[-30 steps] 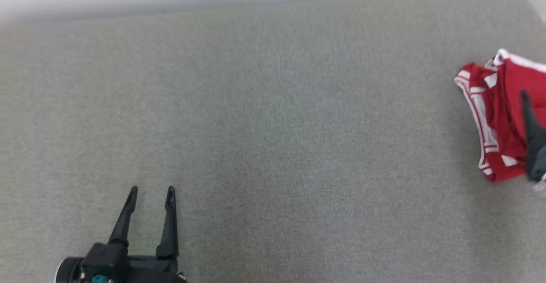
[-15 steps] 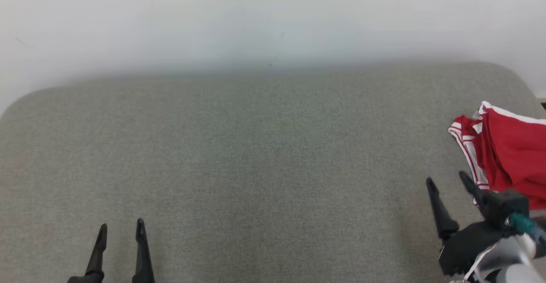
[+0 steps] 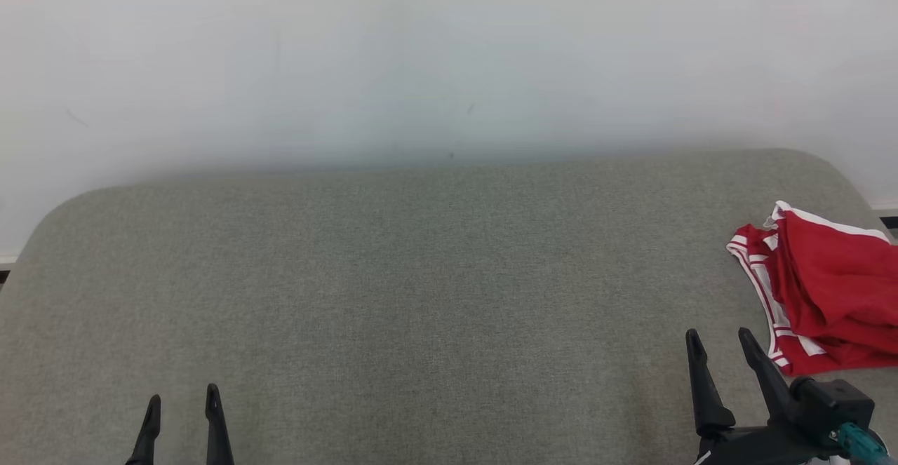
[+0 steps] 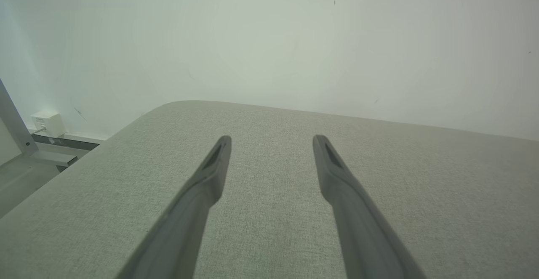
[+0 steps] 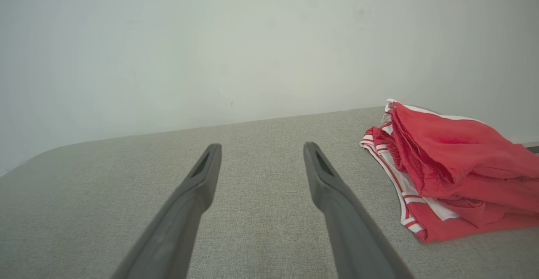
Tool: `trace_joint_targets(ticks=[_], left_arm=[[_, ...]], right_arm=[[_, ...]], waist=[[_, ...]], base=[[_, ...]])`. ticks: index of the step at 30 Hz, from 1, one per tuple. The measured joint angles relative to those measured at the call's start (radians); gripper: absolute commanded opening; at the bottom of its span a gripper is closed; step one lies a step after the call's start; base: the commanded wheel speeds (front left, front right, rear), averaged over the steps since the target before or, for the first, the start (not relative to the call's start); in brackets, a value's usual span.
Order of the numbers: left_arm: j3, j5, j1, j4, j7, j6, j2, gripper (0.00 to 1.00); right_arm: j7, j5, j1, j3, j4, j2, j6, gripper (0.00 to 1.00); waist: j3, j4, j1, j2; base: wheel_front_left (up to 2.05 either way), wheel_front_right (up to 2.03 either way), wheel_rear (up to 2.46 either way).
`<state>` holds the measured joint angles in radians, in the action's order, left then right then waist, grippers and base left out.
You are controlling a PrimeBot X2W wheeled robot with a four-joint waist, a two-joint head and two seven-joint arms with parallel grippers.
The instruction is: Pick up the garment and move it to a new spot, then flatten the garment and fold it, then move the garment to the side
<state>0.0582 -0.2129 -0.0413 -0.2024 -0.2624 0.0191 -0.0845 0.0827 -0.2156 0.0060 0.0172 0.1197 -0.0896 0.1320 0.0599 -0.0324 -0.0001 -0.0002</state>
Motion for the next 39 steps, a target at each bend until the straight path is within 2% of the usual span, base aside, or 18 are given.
trace_joint_targets(ticks=[14,30,39], left_arm=[[0.007,-0.012,0.0,-0.063,0.0,0.028,0.013,1.0],[0.007,-0.007,0.0,-0.07,0.0,0.035,0.022,1.0],[0.005,-0.007,-0.002,-0.07,0.0,0.038,0.024,0.89]], right_arm=[[-0.033,-0.039,0.017,-0.025,-0.041,-0.042,0.0,1.0],[-0.044,-0.039,0.034,-0.027,-0.056,-0.041,0.0,1.0],[-0.041,-0.042,0.034,-0.029,-0.044,-0.04,0.0,1.0]], waist=[[0.019,-0.03,0.0001,0.0001],[0.013,-0.035,0.0001,0.0001],[0.011,-0.035,0.0001,0.0002]], base=[[0.0,0.0,0.0],[0.0,0.0,0.0],[0.0,0.0,0.0]])
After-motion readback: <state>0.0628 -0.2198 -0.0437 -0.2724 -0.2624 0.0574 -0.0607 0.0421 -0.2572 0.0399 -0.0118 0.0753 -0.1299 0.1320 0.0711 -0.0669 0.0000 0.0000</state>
